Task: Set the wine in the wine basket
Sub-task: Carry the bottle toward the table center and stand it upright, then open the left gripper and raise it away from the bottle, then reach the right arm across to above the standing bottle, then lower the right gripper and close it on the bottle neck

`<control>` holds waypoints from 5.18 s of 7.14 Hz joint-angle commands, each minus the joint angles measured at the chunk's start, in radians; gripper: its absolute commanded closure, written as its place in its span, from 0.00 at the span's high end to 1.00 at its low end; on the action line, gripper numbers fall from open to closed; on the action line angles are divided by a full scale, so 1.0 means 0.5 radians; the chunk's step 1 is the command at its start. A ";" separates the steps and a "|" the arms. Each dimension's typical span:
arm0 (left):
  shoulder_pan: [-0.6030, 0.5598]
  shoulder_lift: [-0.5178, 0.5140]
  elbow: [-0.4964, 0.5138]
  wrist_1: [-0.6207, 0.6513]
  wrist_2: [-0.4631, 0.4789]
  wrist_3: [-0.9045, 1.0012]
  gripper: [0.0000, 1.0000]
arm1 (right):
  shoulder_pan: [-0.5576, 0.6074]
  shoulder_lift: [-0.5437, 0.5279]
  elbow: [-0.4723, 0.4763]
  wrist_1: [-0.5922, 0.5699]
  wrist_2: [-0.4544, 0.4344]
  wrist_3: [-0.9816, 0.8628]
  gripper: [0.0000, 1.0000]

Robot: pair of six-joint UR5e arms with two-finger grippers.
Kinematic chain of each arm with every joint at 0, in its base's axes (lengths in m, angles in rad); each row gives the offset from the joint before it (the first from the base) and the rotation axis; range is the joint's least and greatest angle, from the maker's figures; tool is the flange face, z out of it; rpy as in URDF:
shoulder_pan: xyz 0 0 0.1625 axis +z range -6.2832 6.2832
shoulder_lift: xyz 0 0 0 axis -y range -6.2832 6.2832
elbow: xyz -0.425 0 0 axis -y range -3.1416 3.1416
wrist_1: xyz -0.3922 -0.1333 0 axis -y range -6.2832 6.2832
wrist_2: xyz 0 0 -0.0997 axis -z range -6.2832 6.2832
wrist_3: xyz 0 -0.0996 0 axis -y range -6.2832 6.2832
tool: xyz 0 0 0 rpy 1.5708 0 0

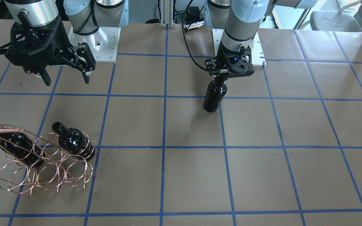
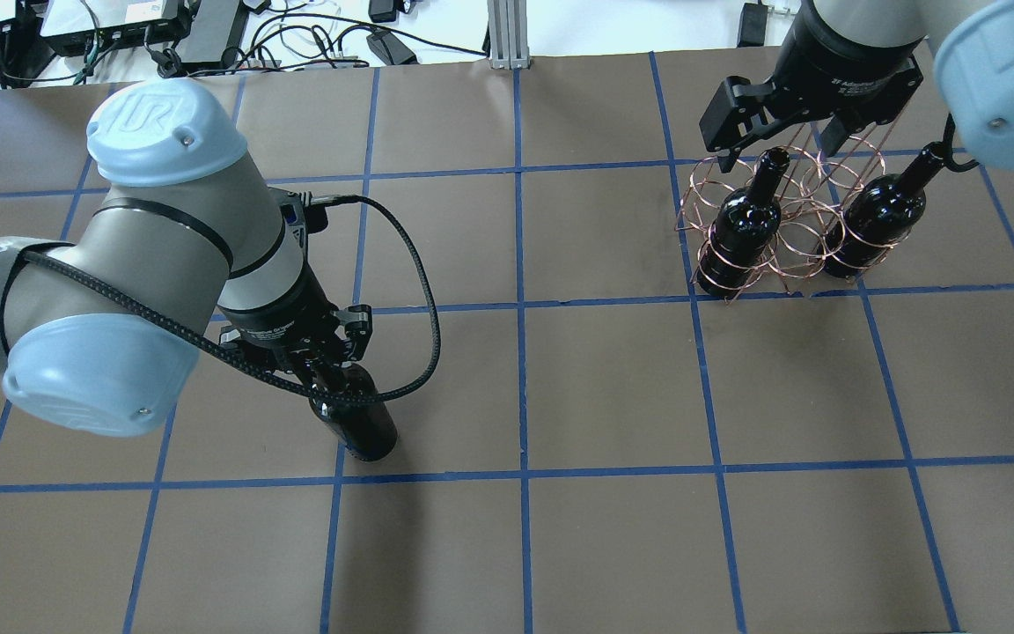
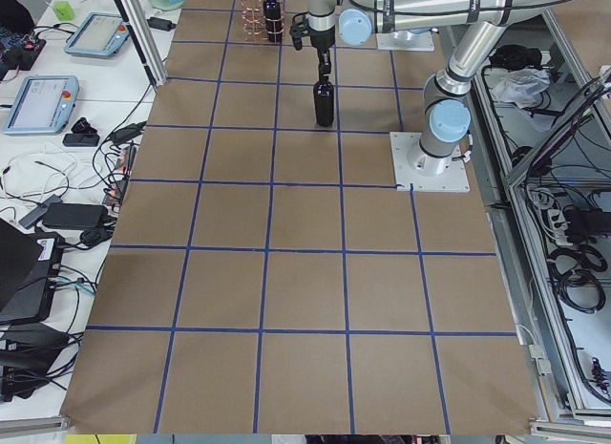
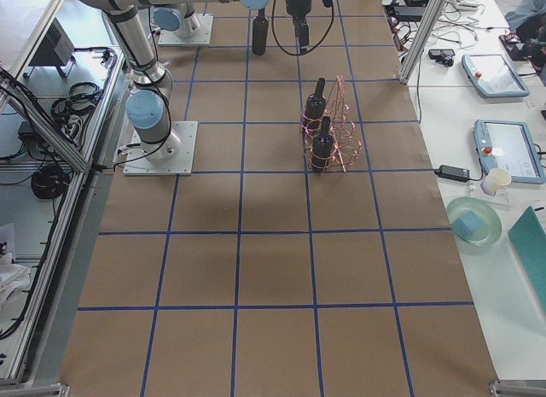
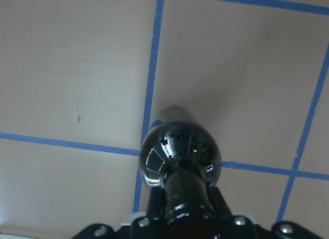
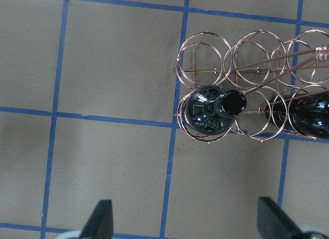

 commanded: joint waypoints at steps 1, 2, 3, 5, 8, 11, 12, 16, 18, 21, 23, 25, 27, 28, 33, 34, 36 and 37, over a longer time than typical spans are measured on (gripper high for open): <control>0.000 -0.005 0.005 -0.003 0.001 0.000 0.80 | 0.000 -0.003 0.000 -0.002 -0.001 0.003 1.00; 0.003 -0.002 0.020 0.000 0.001 -0.009 1.00 | 0.003 -0.009 0.000 -0.002 -0.001 0.003 1.00; 0.003 0.001 0.056 -0.003 0.001 0.006 1.00 | 0.003 -0.015 0.000 -0.002 -0.001 0.003 1.00; 0.043 -0.005 0.343 -0.234 -0.002 0.013 1.00 | 0.012 -0.034 -0.003 -0.002 -0.001 0.039 1.00; 0.382 -0.020 0.627 -0.317 -0.005 0.381 1.00 | 0.222 -0.107 -0.003 0.029 0.036 0.443 1.00; 0.797 -0.023 0.640 -0.196 -0.005 0.686 1.00 | 0.768 -0.062 -0.003 0.026 0.039 1.170 1.00; 0.880 -0.020 0.667 -0.208 0.001 0.697 1.00 | 0.946 -0.022 -0.012 0.026 0.042 1.393 1.00; 1.061 0.016 0.670 -0.414 0.023 0.767 1.00 | 1.396 0.435 -0.352 -0.085 0.112 1.999 1.00; 1.095 0.008 0.667 -0.417 0.093 0.956 1.00 | 1.518 0.579 -0.356 -0.200 0.112 2.052 1.00; 1.104 -0.005 0.655 -0.417 0.096 0.973 1.00 | 1.552 0.693 -0.356 -0.247 0.094 2.052 1.00; 1.107 -0.005 0.652 -0.417 0.096 0.976 1.00 | 1.552 0.736 -0.331 -0.247 0.079 2.025 0.99; 1.108 -0.008 0.646 -0.417 0.096 0.976 1.00 | 1.552 0.748 -0.328 -0.250 0.042 2.015 0.99; 1.108 -0.008 0.643 -0.417 0.099 0.976 1.00 | 1.552 0.773 -0.310 -0.254 0.029 2.000 0.95; 1.104 -0.005 0.643 -0.420 0.099 1.000 1.00 | 1.552 0.800 -0.304 -0.333 0.029 2.000 0.94; 1.108 -0.008 0.640 -0.423 0.099 1.001 1.00 | 1.552 0.798 -0.298 -0.312 0.033 2.000 0.82; 1.104 -0.008 0.640 -0.432 0.096 1.001 1.00 | 1.552 0.801 -0.295 -0.312 0.036 2.000 0.73; 1.104 -0.008 0.640 -0.432 0.096 0.997 1.00 | 1.552 0.804 -0.295 -0.315 0.054 2.000 0.66; 1.104 -0.008 0.640 -0.432 0.096 1.000 1.00 | 1.552 0.804 -0.295 -0.315 0.057 2.000 0.62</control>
